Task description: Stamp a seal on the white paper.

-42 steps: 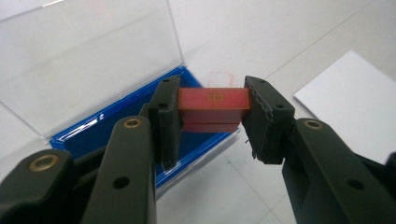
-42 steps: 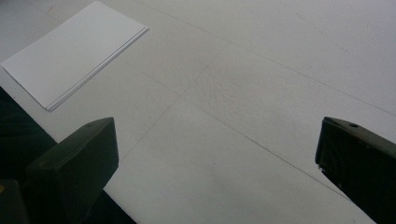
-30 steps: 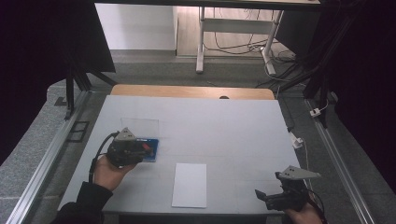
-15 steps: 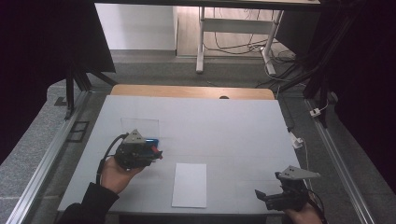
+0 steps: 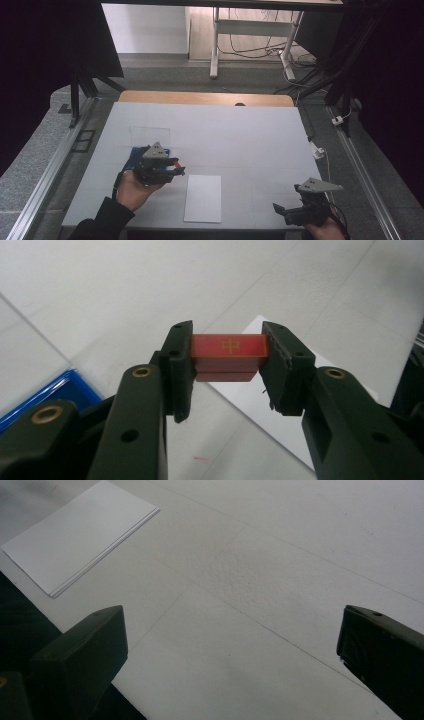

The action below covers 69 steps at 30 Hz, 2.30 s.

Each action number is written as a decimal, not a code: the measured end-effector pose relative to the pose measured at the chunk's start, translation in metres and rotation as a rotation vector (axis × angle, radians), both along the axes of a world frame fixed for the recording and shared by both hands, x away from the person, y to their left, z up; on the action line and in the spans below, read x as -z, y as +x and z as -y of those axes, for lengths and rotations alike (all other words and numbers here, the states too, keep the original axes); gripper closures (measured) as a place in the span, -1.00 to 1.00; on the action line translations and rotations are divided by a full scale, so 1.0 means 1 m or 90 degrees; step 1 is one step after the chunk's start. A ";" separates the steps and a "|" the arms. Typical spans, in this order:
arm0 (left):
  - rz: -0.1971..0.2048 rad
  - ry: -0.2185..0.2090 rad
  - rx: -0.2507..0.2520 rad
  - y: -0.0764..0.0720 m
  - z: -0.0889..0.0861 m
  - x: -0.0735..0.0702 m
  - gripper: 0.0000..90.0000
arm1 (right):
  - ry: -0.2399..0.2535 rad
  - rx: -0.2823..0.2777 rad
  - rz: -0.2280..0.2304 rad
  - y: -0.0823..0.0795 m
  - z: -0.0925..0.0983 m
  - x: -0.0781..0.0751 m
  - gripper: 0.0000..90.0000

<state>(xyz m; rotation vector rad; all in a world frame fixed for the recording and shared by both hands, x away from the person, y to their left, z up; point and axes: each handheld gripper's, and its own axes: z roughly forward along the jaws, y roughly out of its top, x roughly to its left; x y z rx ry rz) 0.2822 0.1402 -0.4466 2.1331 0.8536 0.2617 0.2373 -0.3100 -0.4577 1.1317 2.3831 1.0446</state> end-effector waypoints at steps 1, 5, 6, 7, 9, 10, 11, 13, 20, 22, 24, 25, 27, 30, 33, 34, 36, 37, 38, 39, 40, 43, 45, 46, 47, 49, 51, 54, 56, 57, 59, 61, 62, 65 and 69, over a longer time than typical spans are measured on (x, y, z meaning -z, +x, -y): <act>-0.001 0.000 0.002 0.000 0.002 0.000 0.29 | -0.004 -0.001 0.000 0.000 0.000 0.000 -1.00; -0.001 0.006 0.015 -0.001 0.007 0.000 0.29 | 0.001 0.001 0.000 0.000 0.000 0.000 -1.00; 0.000 0.006 0.017 -0.002 0.009 0.000 0.29 | 0.001 0.001 0.000 0.000 0.000 0.000 -1.00; 0.000 0.007 0.019 -0.002 0.010 0.000 0.29 | 0.001 0.000 0.000 0.000 0.000 0.000 -1.00; -0.002 0.005 0.024 -0.003 0.013 0.001 0.29 | -0.001 0.000 0.000 0.000 0.000 0.000 -1.00; -0.001 0.005 0.026 -0.003 0.014 0.001 0.29 | -0.003 -0.001 0.000 0.000 0.000 0.000 -1.00; -0.002 0.006 0.029 -0.003 0.016 0.001 0.29 | -0.003 0.000 0.000 0.000 0.000 0.000 -1.00; -0.004 0.008 0.034 -0.003 0.019 0.002 0.29 | -0.003 -0.001 -0.001 0.000 0.000 0.000 -1.00; -0.004 0.015 0.051 -0.004 0.030 0.004 0.29 | -0.003 -0.002 -0.002 0.000 0.000 0.000 -1.00; -0.005 0.016 0.055 -0.004 0.034 0.004 0.29 | -0.003 -0.002 -0.002 0.000 0.000 0.000 -1.00; -0.003 0.023 0.060 -0.005 0.038 0.005 0.29 | -0.003 -0.003 -0.002 0.000 0.000 0.000 -1.00; -0.003 0.026 0.063 -0.005 0.040 0.005 0.29 | -0.003 -0.003 -0.002 0.000 0.000 0.000 -1.00; -0.002 0.027 0.070 -0.006 0.044 0.006 0.29 | -0.003 -0.003 -0.002 0.000 0.000 0.000 -1.00; -0.003 0.034 0.078 -0.007 0.051 0.008 0.29 | -0.003 -0.003 -0.003 0.000 0.000 0.000 -1.00; -0.004 0.043 0.086 -0.009 0.057 0.011 0.29 | 0.000 -0.004 -0.002 0.000 0.000 0.000 -1.00; -0.005 0.047 0.090 -0.009 0.058 0.012 0.29 | 0.000 -0.004 -0.002 0.000 0.000 0.000 -1.00; -0.007 0.047 0.091 -0.010 0.061 0.014 0.29 | 0.002 -0.004 -0.002 0.000 0.000 0.000 -1.00; -0.009 0.049 0.093 -0.010 0.063 0.015 0.29 | 0.002 -0.004 -0.002 0.000 0.000 0.000 -1.00; -0.013 0.048 0.093 -0.010 0.064 0.016 0.29 | 0.003 -0.004 -0.002 0.000 0.000 0.000 -1.00; -0.017 0.047 0.095 -0.010 0.064 0.018 0.29 | 0.003 -0.005 -0.002 0.000 0.000 0.000 -1.00; -0.020 0.048 0.098 -0.010 0.065 0.019 0.29 | 0.003 -0.005 -0.002 0.000 0.000 0.000 -1.00; -0.032 0.050 0.104 -0.010 0.069 0.023 0.29 | 0.003 -0.006 -0.001 0.000 0.000 0.000 -1.00; -0.034 0.057 0.105 -0.010 0.071 0.026 0.29 | 0.001 -0.007 0.000 0.000 0.000 0.000 -1.00; -0.035 0.058 0.105 -0.010 0.072 0.028 0.29 | 0.002 -0.007 0.000 0.000 0.000 0.000 -1.00; -0.035 0.061 0.107 -0.010 0.073 0.029 0.29 | 0.002 -0.007 0.000 0.000 0.000 0.000 -1.00; -0.038 0.064 0.108 -0.010 0.074 0.032 0.29 | 0.003 -0.008 0.000 0.000 0.000 0.000 -1.00; -0.042 0.068 0.108 -0.009 0.076 0.035 0.29 | 0.003 -0.008 0.000 0.000 0.000 0.000 -1.00; -0.047 0.071 0.110 -0.009 0.078 0.039 0.29 | 0.002 -0.008 0.000 0.000 0.000 0.000 -1.00; -0.051 0.073 0.111 -0.008 0.079 0.042 0.29 | 0.001 -0.009 0.000 -0.001 0.000 0.000 -1.00; -0.053 0.074 0.113 -0.008 0.080 0.043 0.29 | 0.001 -0.009 0.000 -0.001 0.000 0.000 -1.00; -0.056 0.077 0.115 -0.008 0.081 0.045 0.29 | 0.001 -0.009 0.001 -0.001 0.000 0.000 -1.00; -0.059 0.080 0.116 -0.008 0.082 0.047 0.29 | 0.002 -0.010 0.001 -0.001 0.000 0.000 -1.00; -0.060 0.081 0.116 -0.007 0.083 0.048 0.29 | 0.002 -0.010 0.001 -0.001 0.000 0.000 -1.00; -0.064 0.086 0.116 -0.007 0.083 0.050 0.29 | 0.002 -0.010 0.001 -0.001 0.000 0.000 -1.00; -0.061 0.105 0.123 -0.007 0.085 0.054 0.29 | 0.001 -0.010 0.001 -0.001 0.000 0.000 -1.00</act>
